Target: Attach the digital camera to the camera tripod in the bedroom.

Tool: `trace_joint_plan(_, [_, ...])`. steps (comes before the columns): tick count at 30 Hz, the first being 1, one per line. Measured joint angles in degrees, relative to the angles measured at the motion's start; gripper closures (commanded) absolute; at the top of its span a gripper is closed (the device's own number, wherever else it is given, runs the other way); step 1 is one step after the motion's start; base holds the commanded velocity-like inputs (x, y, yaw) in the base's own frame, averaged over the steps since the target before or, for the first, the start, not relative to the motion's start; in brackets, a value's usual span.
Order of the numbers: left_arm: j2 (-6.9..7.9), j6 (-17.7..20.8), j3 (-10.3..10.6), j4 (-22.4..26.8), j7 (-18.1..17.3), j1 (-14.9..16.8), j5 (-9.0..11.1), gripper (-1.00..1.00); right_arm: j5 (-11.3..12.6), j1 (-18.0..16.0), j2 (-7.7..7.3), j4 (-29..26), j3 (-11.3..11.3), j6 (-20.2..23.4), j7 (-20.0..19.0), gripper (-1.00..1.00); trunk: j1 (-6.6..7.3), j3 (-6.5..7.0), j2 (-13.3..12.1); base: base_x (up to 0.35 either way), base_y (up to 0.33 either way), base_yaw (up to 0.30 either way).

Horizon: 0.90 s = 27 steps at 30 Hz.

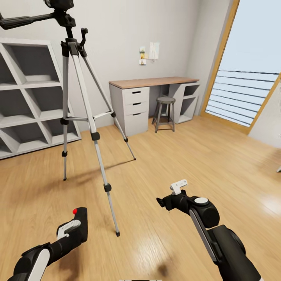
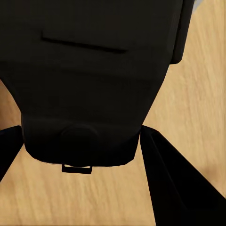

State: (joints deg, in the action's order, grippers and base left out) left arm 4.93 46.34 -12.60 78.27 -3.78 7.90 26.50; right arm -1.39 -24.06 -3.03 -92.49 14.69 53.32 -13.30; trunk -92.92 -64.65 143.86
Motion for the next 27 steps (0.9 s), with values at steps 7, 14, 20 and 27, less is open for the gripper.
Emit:
trace_joint_plan(7, [-0.24, -0.2, 0.0, -0.8, 0.0, -0.2, 0.1, 1.00, 0.0, -0.1, 0.77, 0.0, 0.3, -0.1, -0.1, -1.00, 0.18, 1.55, -0.1, 0.000, 0.000, 0.000])
trace_joint_plan(14, [-0.35, -0.2, 0.0, -1.0, 0.1, -0.3, 0.1, 1.00, 0.0, -0.1, 0.97, 0.0, 0.4, -0.1, -0.1, -1.00, 0.36, 3.10, -0.2, 0.000, 0.000, 0.000])
trace_joint_plan(20, [-0.39, -0.2, -0.1, -1.1, 0.2, -0.4, 0.0, 1.00, 0.0, -0.1, 1.02, 0.0, 0.4, -0.1, -0.1, -1.00, 0.52, 4.44, -0.3, 0.000, 0.000, 0.000])
trace_joint_plan(27, [-0.42, -0.2, 0.0, -1.2, 0.3, -0.4, 0.1, 1.00, 0.0, -0.1, 1.04, 0.0, 0.4, 0.0, -0.1, -1.00, 0.70, 5.99, -0.4, 0.000, 0.000, 0.000])
